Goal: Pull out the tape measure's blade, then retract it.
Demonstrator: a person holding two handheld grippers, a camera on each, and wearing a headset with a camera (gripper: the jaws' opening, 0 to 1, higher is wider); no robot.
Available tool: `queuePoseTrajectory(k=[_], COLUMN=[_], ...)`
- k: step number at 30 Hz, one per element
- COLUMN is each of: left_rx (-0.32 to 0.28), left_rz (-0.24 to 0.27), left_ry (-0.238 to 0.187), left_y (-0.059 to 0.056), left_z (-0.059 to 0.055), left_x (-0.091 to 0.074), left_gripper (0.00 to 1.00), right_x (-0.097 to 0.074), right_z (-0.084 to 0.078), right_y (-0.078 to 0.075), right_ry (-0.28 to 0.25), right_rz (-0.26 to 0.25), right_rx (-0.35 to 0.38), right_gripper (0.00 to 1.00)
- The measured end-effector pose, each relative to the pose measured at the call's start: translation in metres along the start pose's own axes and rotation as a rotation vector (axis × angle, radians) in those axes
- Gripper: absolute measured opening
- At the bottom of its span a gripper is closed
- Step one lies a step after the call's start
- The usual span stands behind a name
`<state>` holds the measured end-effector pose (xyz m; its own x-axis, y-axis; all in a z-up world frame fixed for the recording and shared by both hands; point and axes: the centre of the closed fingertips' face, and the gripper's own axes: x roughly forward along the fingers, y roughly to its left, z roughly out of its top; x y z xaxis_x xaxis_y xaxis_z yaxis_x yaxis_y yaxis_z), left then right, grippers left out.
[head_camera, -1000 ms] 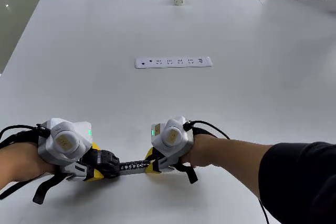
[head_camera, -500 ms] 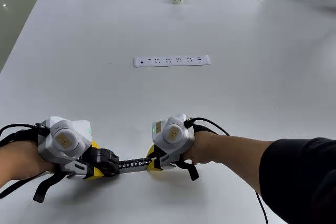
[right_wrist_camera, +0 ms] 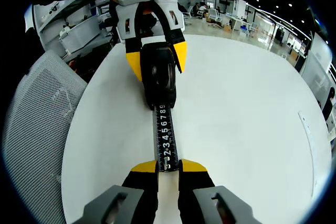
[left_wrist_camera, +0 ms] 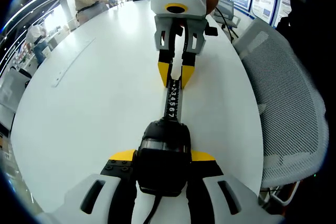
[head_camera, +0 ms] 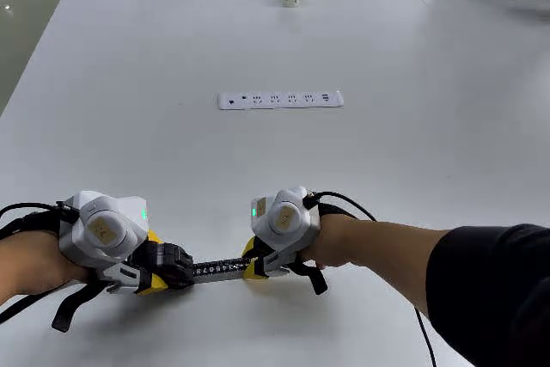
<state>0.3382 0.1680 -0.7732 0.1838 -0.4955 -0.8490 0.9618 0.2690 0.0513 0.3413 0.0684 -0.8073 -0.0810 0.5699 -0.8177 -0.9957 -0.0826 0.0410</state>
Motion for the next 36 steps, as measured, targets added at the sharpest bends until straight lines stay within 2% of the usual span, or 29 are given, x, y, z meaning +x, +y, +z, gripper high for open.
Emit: queuePoseTrajectory(k=[36], left_rx=[-0.002], left_rz=[0.002], left_ry=[-0.006], left_y=[0.001], left_z=[-0.001], left_x=[0.001], left_gripper=[0.31], right_x=[-0.007], right_z=[-0.012], right_y=[-0.001], right_ry=[0.018], right_rz=[-0.004], right_rx=[0.006], right_gripper=[0.1])
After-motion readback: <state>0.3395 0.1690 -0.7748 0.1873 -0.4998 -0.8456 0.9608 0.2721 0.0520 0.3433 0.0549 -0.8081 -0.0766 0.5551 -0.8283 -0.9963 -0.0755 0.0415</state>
